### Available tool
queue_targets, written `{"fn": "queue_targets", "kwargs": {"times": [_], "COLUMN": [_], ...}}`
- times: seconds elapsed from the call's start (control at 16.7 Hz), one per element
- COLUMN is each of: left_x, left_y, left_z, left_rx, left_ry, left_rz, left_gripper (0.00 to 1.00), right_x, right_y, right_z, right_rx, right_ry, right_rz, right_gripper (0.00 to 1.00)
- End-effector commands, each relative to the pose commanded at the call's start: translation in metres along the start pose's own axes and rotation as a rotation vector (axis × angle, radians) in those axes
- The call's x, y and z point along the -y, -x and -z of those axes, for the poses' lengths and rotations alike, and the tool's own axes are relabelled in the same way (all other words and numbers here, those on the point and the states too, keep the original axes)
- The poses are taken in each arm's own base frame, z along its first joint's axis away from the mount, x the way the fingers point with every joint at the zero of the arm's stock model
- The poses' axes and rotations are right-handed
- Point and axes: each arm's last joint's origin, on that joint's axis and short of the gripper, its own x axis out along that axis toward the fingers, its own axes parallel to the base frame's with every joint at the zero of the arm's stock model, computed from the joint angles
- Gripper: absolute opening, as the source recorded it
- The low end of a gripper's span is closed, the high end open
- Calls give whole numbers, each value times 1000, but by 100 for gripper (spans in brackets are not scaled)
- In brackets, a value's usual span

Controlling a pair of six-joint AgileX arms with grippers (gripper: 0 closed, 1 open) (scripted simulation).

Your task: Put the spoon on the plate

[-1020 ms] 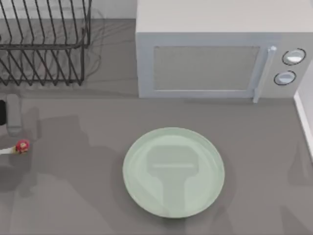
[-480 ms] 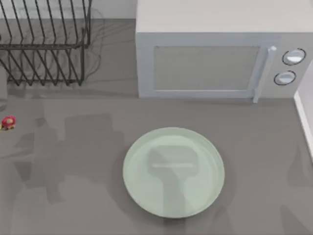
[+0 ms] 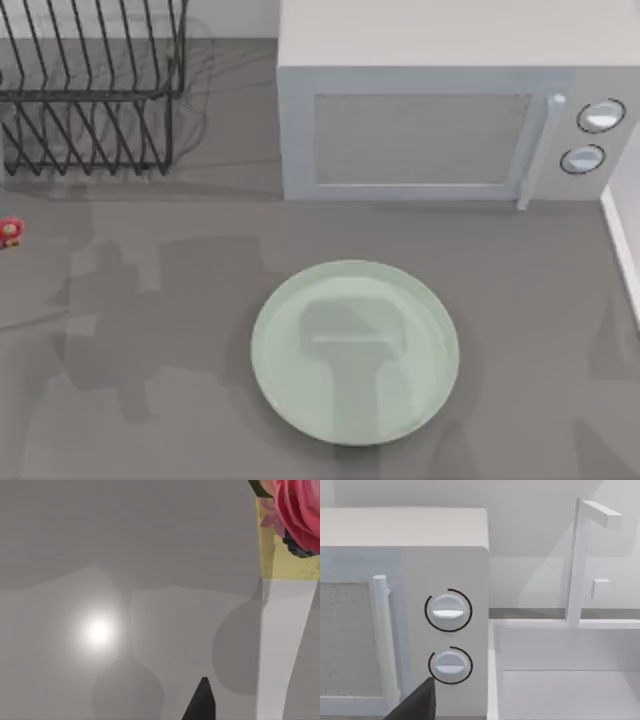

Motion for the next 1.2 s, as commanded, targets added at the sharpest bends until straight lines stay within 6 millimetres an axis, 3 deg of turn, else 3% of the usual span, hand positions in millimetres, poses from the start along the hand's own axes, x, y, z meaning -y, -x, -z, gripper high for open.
{"fn": "queue_targets", "kwargs": {"times": [0.18,0.3,0.42,0.54,0.66,0.84,1.02,1.2], "left_x": [-4,-5,2,24,58,114,152,161], "left_y": [-1,-5,-10,-18,-26,-33,-35,-35], "left_z": [-24,-59,-110,-172,-231,-296,-328,-335], "left_rx": [-2,-5,-9,-16,-22,-22,-8,-2], "left_ry": [-13,-40,-86,-149,-209,-259,-268,-269], "left_rz": [-2,-1,5,15,19,11,-8,-16], "left_gripper": [0,0,0,0,0,0,0,0], "right_x": [0,0,0,0,0,0,0,0], "right_y": [0,0,0,0,0,0,0,0], "right_z": [0,0,0,0,0,0,0,0], "right_rx": [0,0,0,0,0,0,0,0], "right_ry": [0,0,0,0,0,0,0,0], "right_rz": [0,0,0,0,0,0,0,0], "right_gripper": [100,100,100,100,100,100,100,100]}}
